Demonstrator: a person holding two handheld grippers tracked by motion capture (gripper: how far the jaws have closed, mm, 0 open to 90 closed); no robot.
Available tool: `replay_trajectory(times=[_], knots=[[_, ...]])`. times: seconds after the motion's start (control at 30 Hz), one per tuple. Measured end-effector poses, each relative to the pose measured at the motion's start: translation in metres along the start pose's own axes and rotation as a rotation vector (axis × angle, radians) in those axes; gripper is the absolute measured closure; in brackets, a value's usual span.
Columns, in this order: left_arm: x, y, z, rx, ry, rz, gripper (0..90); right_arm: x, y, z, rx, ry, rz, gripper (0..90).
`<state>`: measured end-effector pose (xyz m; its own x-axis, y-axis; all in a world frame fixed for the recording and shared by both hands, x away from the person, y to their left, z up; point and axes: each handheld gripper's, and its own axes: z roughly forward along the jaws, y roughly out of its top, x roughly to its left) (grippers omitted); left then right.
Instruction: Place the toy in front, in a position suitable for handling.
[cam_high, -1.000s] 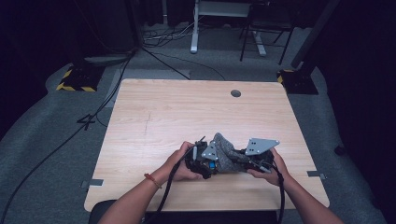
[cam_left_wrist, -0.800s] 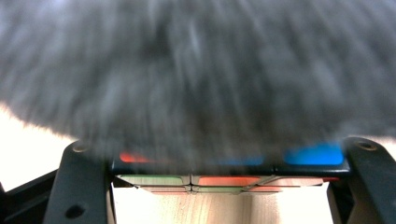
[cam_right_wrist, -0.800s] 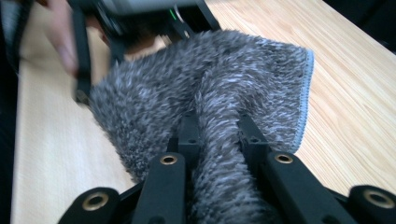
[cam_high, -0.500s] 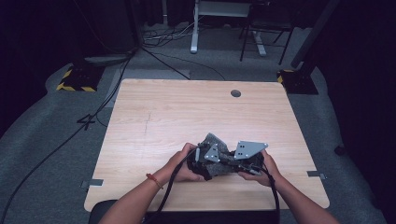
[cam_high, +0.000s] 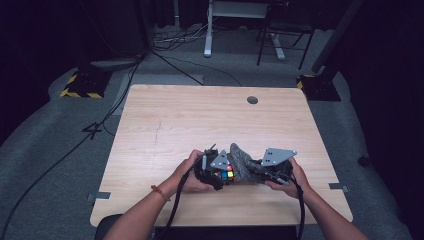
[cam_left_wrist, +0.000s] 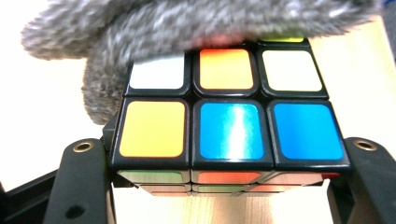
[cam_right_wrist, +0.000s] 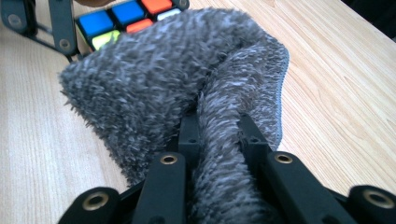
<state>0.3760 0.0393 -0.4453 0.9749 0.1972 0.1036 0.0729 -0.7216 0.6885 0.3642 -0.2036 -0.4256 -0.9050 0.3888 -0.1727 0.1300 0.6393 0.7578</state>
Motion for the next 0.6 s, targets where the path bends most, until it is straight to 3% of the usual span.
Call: replay_trajectory(times=[0.2, 0.3, 0.47, 0.6], knots=[[-0.003, 0.003, 0.007, 0.032, 0.009, 0.014, 33.8, 0.012, 0.011, -0.007, -0.065, -0.003, -0.040, 76.6], [-0.009, 0.008, 0.014, 0.048, -0.011, 0.032, 33.8, 0.023, 0.021, -0.005, -0.080, 0.025, -0.079, 76.6], [-0.015, 0.010, 0.020, 0.063, -0.024, 0.046, 33.8, 0.028, 0.026, 0.001, -0.082, 0.056, -0.086, 76.5], [-0.014, 0.009, 0.019, 0.071, -0.014, 0.045, 33.8, 0.024, 0.024, 0.003, -0.066, 0.022, -0.092, 76.5]])
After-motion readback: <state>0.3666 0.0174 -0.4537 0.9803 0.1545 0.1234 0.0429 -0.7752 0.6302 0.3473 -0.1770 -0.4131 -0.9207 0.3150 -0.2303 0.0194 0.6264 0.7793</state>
